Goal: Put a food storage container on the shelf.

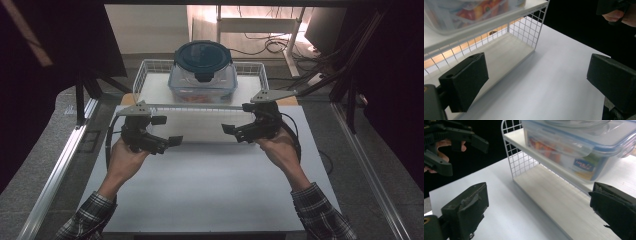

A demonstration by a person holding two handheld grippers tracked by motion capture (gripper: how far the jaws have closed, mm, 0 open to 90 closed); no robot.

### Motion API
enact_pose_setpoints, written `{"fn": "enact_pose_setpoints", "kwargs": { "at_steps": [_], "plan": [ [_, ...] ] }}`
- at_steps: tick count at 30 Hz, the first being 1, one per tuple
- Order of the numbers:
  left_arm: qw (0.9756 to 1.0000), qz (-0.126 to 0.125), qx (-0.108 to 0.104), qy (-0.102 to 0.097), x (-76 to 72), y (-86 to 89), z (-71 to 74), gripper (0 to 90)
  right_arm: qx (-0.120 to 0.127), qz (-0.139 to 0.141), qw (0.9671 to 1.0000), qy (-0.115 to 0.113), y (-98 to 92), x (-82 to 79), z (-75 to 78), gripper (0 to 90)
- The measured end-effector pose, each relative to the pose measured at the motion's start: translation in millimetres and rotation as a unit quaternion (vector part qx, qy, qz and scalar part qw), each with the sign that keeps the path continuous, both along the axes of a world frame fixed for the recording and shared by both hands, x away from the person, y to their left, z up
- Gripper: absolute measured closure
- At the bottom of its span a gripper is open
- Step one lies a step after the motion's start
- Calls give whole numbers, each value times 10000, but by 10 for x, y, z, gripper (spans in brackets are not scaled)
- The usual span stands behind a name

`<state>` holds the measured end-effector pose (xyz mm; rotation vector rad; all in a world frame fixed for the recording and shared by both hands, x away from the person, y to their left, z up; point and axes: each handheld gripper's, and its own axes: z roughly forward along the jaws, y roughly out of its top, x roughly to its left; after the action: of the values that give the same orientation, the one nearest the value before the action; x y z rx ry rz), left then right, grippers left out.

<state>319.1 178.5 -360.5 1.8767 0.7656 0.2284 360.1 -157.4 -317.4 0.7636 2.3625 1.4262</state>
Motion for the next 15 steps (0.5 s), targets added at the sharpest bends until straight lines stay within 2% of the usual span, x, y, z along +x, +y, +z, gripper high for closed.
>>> {"fn": "enact_pose_setpoints", "kwargs": {
  "at_steps": [3,7,15],
  "plan": [
    [10000,-42,-78,29,-43,-18,-53,23,-30,58,10000,-23,6,-68,-32,12],
    [9999,-103,-34,18,-101,-58,-113,19,-60,130,9999,-3,7,-135,-91,9],
    [9998,-192,30,-34,-243,-129,-275,18,-204,154,9996,-109,-17,-262,-233,0]
  ]
}}
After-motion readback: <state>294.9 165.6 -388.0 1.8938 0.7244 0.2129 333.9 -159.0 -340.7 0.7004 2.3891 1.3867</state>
